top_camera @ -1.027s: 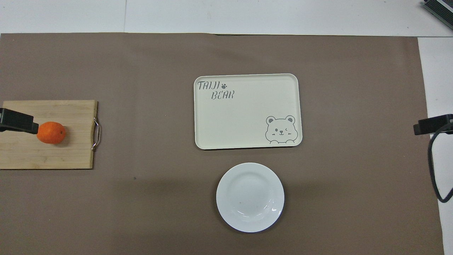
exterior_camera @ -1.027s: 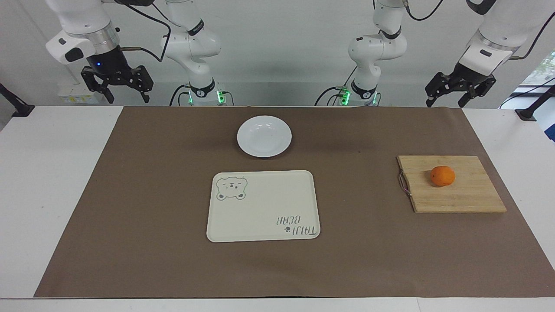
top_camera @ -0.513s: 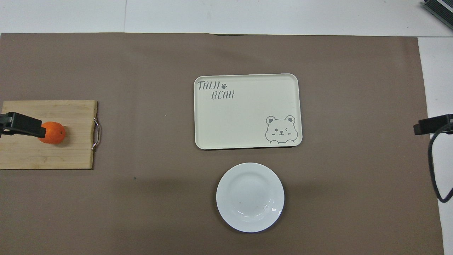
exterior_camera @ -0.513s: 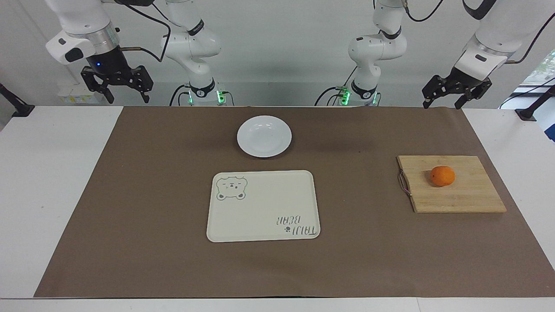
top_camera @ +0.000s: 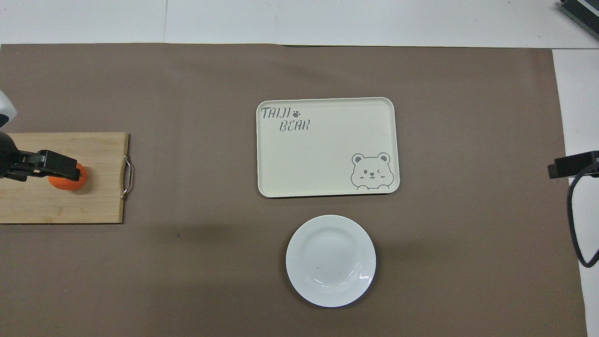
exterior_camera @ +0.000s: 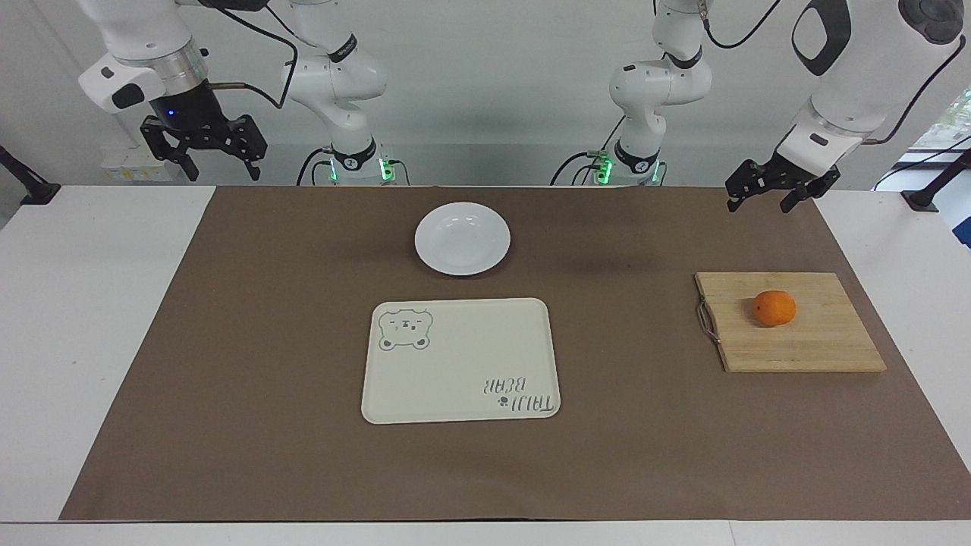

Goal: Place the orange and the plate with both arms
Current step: 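Close the left gripper on the orange on the cutting board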

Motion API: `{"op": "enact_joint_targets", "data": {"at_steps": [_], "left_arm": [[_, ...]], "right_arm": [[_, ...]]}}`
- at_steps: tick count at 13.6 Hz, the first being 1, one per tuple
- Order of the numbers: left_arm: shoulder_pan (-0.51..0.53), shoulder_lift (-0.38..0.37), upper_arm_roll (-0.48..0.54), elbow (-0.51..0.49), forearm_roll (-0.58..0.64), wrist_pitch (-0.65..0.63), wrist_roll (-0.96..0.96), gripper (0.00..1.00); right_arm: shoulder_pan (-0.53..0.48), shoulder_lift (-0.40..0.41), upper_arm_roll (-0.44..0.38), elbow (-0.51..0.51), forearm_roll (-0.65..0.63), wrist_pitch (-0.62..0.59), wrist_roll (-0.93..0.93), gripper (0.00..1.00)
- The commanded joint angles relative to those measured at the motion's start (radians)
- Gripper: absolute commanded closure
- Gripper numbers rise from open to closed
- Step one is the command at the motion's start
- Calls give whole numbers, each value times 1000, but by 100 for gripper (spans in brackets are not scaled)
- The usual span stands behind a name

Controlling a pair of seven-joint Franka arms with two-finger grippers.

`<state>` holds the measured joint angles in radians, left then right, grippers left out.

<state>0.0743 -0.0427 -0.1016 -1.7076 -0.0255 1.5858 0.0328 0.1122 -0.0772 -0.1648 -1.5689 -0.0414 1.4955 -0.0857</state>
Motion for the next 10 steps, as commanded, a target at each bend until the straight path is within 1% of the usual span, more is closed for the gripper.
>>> {"op": "enact_joint_targets", "data": {"at_steps": [1, 8, 9, 10], "left_arm": [[12, -31, -1, -87, -10, 116, 13, 0], [67, -3, -1, -156, -10, 281, 12, 0], [77, 7, -1, -161, -10, 299, 15, 0], [99, 35, -1, -161, -10, 313, 15, 0]], "right_arm": [[-3, -21, 2, -25, -22, 14, 6, 0], [-3, -21, 1, -25, -20, 14, 6, 0], [-3, -21, 1, -25, -20, 14, 6, 0], [-3, -21, -1, -25, -18, 12, 6, 0]]}}
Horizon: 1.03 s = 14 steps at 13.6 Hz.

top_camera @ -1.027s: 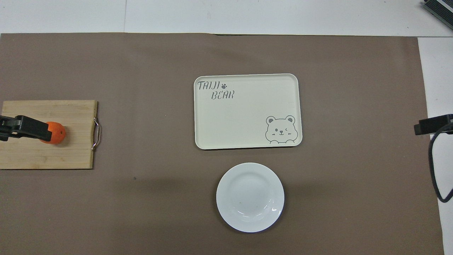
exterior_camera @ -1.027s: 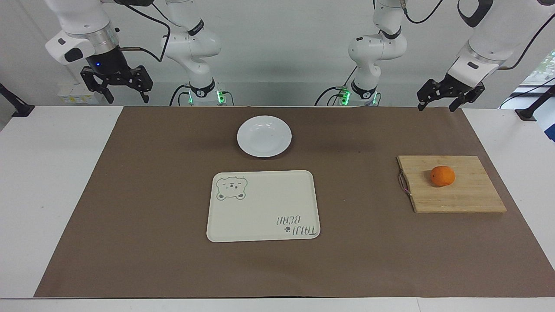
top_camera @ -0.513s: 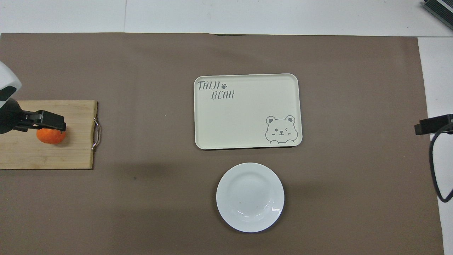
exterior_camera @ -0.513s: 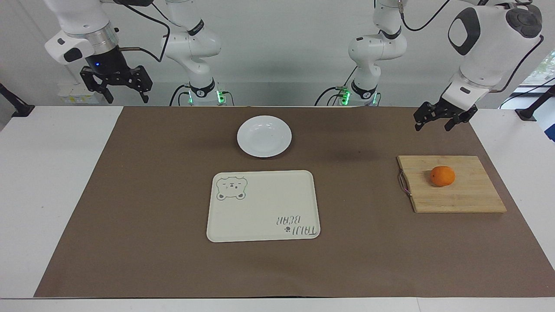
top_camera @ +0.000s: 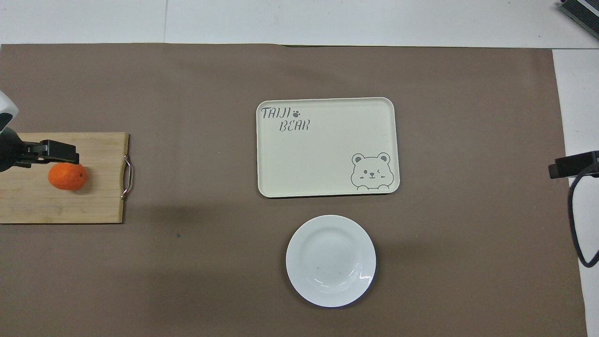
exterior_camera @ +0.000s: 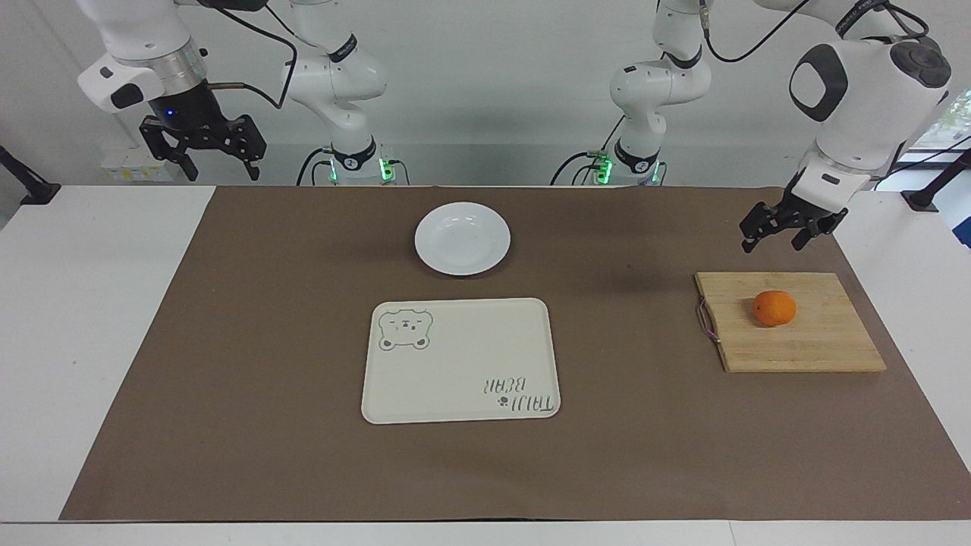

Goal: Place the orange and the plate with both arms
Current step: 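Close the left gripper on the orange on the cutting board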

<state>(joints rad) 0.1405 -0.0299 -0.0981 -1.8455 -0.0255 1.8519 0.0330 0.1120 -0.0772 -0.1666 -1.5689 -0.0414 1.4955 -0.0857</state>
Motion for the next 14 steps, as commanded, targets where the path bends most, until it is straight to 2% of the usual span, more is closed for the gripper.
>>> {"op": "enact_joint_targets", "data": {"at_steps": [1, 5, 6, 8, 14], "left_arm": [[53, 37, -5, -21, -10, 55, 16, 0], [85, 90, -5, -21, -10, 58, 67, 0], [115, 129, -5, -21, -10, 76, 129, 0], [143, 188, -5, -23, -10, 189, 294, 0], [151, 214, -5, -92, -10, 256, 343, 0]], "right_arm": [[-3, -21, 1, -25, -18, 12, 4, 0], [-3, -21, -2, -26, -18, 12, 4, 0], [-3, -21, -2, -26, -18, 12, 4, 0], [-3, -21, -2, -26, -18, 12, 4, 0], [-5, -21, -2, -26, -18, 11, 3, 0]]}}
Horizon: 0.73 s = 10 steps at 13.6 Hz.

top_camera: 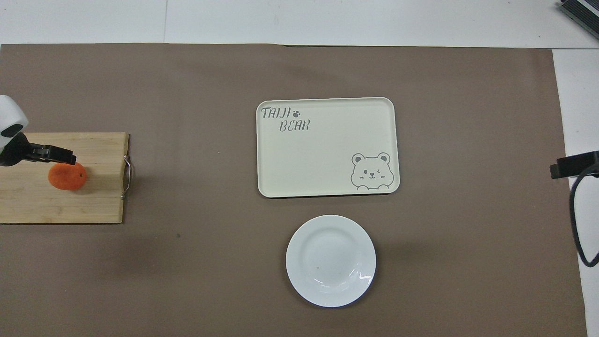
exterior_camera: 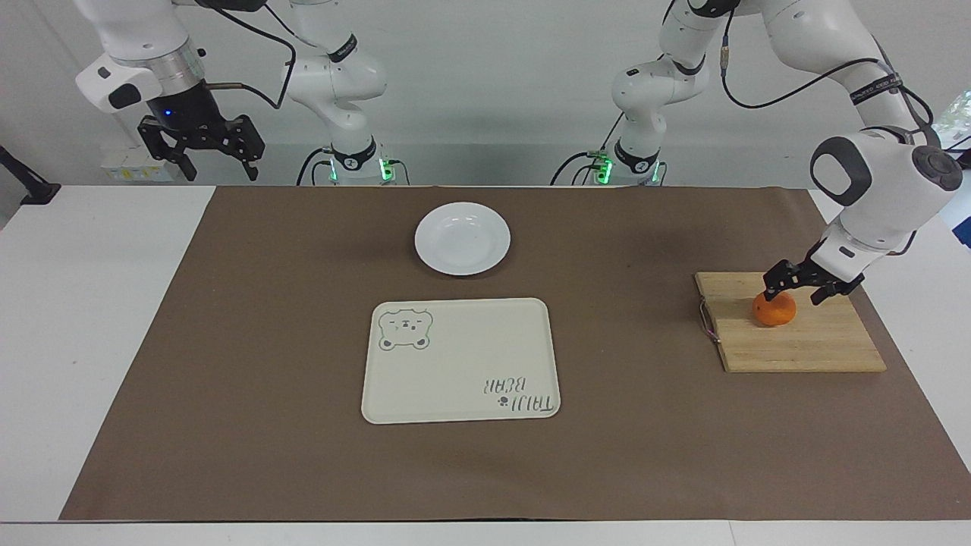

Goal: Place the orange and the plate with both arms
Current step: 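Close the left gripper on the orange on the cutting board, then lift the orange with the left gripper off the cutting board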

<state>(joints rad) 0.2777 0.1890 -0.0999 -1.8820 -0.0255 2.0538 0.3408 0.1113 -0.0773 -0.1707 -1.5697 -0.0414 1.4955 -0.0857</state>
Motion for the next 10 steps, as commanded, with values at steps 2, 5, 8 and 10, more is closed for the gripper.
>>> {"op": "enact_joint_targets", "data": {"at_steps": [2, 5, 8, 10], "left_arm": [[12, -23, -3, -110, -8, 72, 32, 0], [8, -33, -3, -129, -7, 89, 38, 0], [15, -30, -1, -129, -2, 146, 43, 0], [15, -26, -1, -131, 9, 178, 50, 0]], "right_arm": [[-4, -21, 0, -26, -18, 11, 3, 0], [-4, -21, 0, -26, -18, 11, 3, 0], [-4, -21, -1, -26, -17, 9, 3, 0], [-4, -22, -1, -26, -17, 9, 3, 0]]}}
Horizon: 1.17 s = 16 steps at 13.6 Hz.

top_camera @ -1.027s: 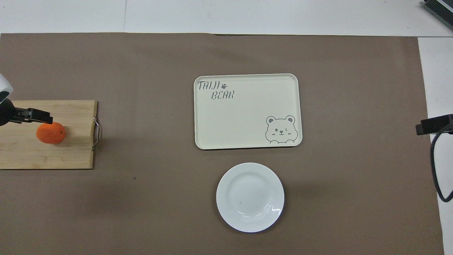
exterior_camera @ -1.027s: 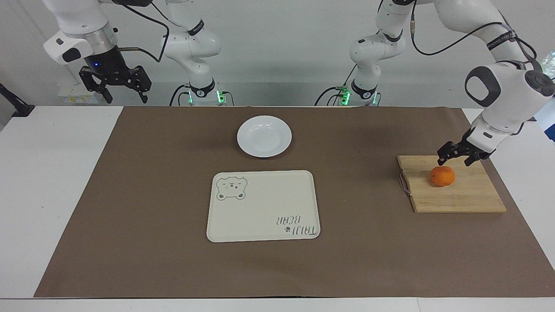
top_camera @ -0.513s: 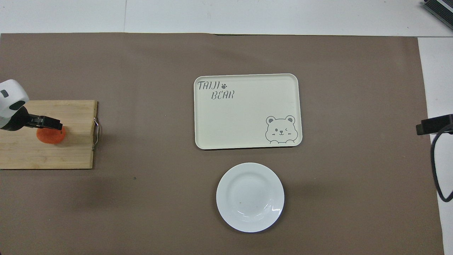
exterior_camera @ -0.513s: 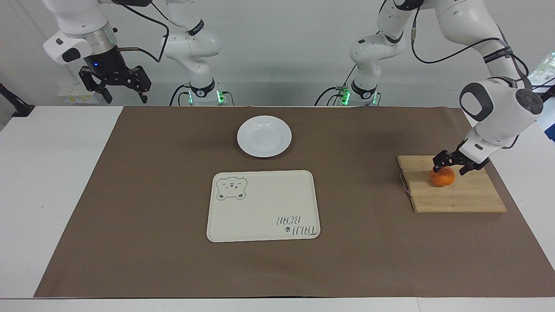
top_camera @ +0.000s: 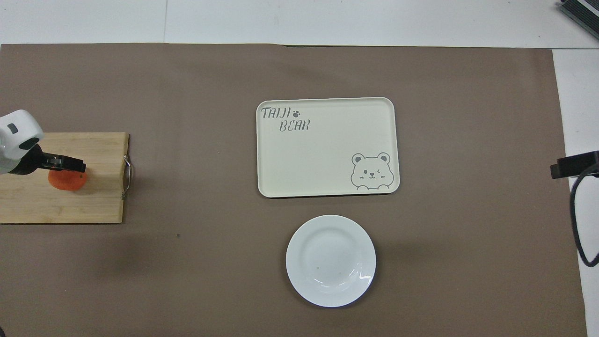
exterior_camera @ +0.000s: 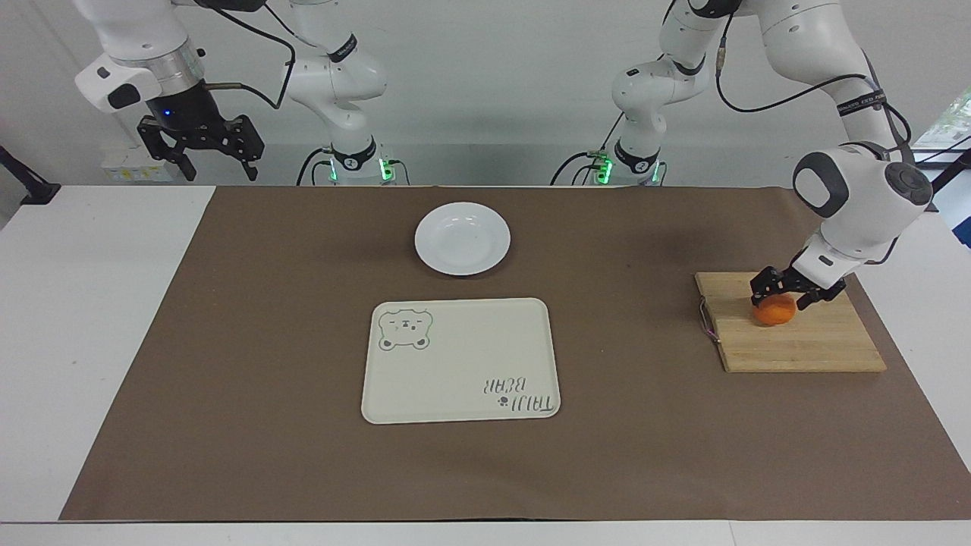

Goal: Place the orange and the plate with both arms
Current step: 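Lift the orange with the left gripper off the cutting board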

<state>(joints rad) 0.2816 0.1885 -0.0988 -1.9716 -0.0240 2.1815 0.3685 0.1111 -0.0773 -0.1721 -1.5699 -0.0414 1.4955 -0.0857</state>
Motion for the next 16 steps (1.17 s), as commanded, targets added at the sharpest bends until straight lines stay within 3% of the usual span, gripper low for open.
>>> {"op": "enact_joint_targets", "data": {"at_steps": [1, 4, 10, 11, 14, 16], "left_arm": [[11, -29, -2, -44, 7, 49, 21, 0], [53, 28, -2, -58, 7, 66, 47, 0], [54, 32, -4, -82, 7, 92, 52, 2], [51, 35, -4, -93, 7, 116, 52, 12], [42, 40, -4, -92, 7, 124, 49, 70], [44, 43, -4, -76, 7, 107, 50, 97]], "right_arm": [[-4, -22, 0, -25, -17, 8, 3, 0], [-4, -22, 0, -27, -17, 8, 3, 0], [-4, -22, 0, -27, -17, 8, 3, 0], [-4, -22, 0, -27, -17, 8, 3, 0], [-4, -22, 0, -27, -17, 8, 1, 0], [-5, -22, 0, -27, -17, 8, 1, 0]]}}
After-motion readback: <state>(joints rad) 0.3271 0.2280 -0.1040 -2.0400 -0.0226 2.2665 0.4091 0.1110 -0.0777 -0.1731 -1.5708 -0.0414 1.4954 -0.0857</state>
